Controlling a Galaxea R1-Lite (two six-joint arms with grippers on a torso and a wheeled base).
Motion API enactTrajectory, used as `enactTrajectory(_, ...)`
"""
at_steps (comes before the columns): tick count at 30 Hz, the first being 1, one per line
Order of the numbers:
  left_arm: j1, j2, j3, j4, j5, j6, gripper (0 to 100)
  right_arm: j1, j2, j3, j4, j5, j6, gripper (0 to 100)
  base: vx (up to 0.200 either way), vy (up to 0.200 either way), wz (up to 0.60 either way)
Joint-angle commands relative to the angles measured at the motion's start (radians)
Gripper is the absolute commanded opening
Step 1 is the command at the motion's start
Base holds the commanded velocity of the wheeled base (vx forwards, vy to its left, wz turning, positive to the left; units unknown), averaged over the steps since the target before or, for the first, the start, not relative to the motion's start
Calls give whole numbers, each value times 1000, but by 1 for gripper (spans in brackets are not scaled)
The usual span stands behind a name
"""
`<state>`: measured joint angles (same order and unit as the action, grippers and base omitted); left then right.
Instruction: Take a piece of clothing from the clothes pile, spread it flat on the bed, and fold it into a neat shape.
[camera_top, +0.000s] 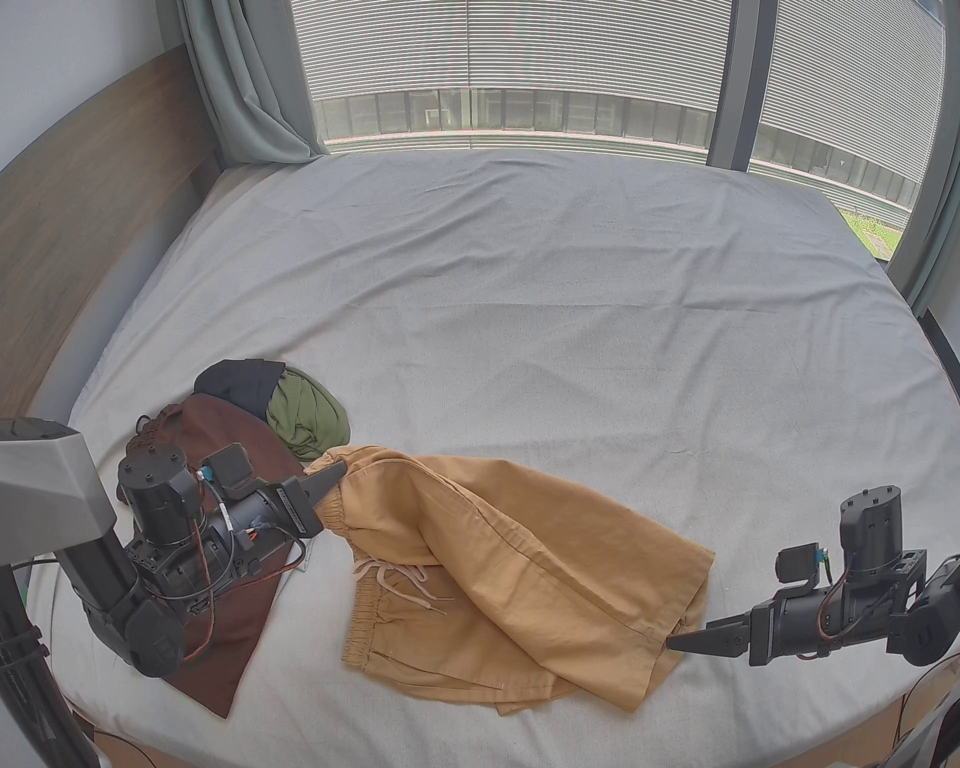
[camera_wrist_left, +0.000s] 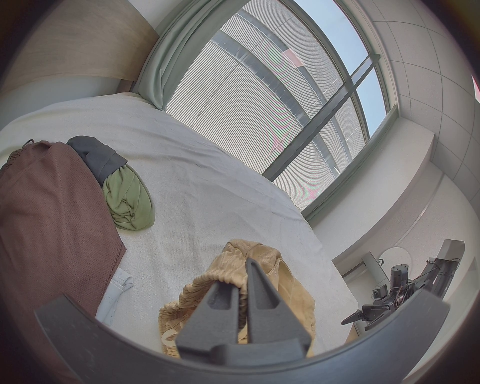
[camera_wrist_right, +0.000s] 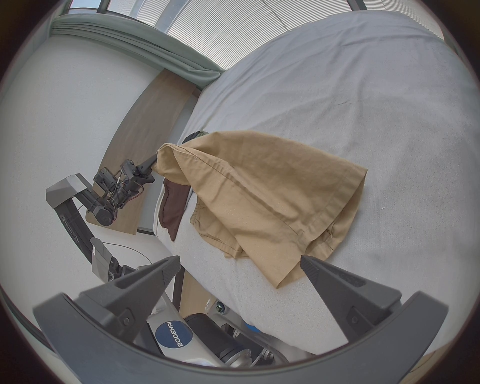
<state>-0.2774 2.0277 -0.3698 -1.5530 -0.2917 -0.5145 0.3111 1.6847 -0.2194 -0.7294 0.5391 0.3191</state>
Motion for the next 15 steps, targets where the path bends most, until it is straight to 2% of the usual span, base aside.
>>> enactTrajectory(1,1,6,0,-2,0,1,0,-3,46,-2,-5,1,1,100,0,0,0)
enactTrajectory(15,3,6,0,-2,0,1,0,-7,199,28,-157,-1,3,100,0,0,0)
